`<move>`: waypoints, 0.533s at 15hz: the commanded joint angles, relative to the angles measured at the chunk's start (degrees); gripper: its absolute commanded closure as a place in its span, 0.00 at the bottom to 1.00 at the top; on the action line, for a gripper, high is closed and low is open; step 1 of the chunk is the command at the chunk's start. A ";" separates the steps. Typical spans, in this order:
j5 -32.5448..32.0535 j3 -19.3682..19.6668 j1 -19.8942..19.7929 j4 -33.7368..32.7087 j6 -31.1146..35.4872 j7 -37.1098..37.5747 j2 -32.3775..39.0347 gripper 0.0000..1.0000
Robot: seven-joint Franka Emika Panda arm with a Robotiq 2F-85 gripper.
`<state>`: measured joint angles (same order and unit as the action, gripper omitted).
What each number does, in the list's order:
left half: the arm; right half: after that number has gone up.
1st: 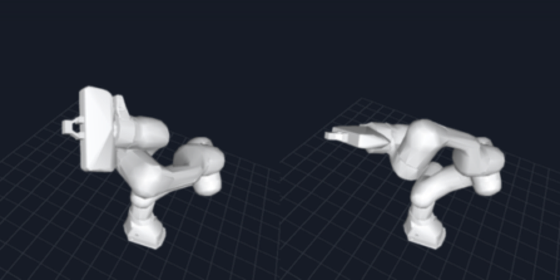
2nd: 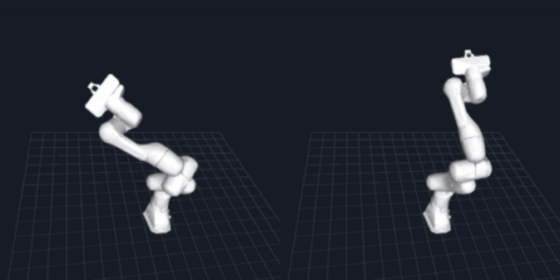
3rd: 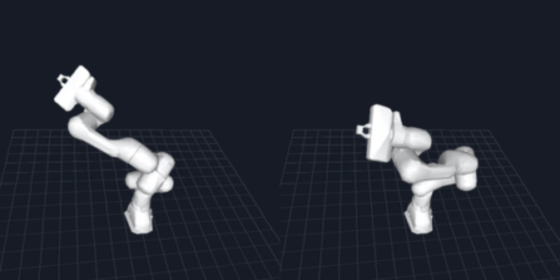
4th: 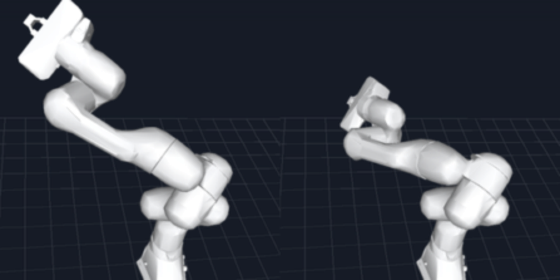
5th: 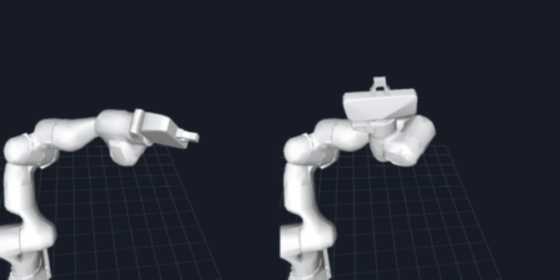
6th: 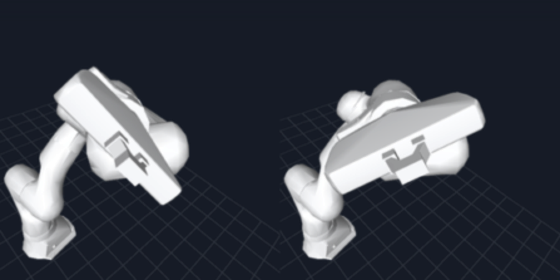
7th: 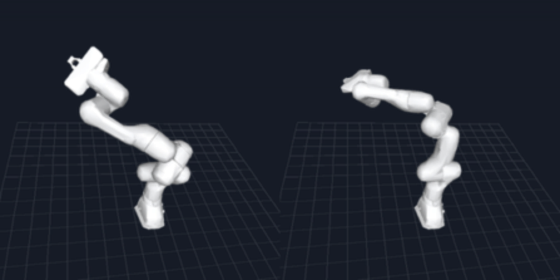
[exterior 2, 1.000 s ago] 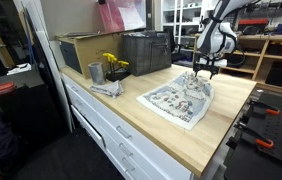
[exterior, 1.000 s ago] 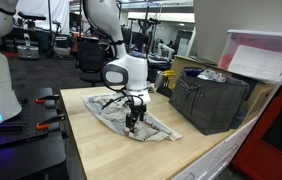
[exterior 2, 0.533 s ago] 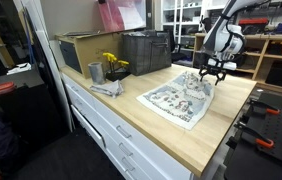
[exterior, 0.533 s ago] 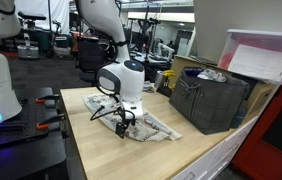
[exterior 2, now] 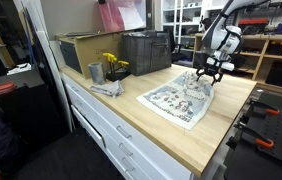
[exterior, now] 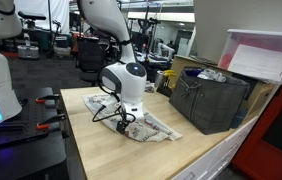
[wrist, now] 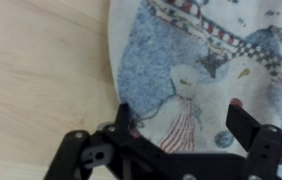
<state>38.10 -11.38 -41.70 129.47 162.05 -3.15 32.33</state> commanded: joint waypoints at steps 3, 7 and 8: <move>11.61 -2.13 -0.35 -3.56 -5.62 -9.53 1.29 0.00; 18.66 -0.45 1.35 -3.52 -8.87 -15.77 -0.51 0.00; 20.33 -0.04 1.76 -3.51 -9.19 -17.51 -1.26 0.00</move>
<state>53.35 -13.03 -41.36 126.36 155.82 -15.78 33.38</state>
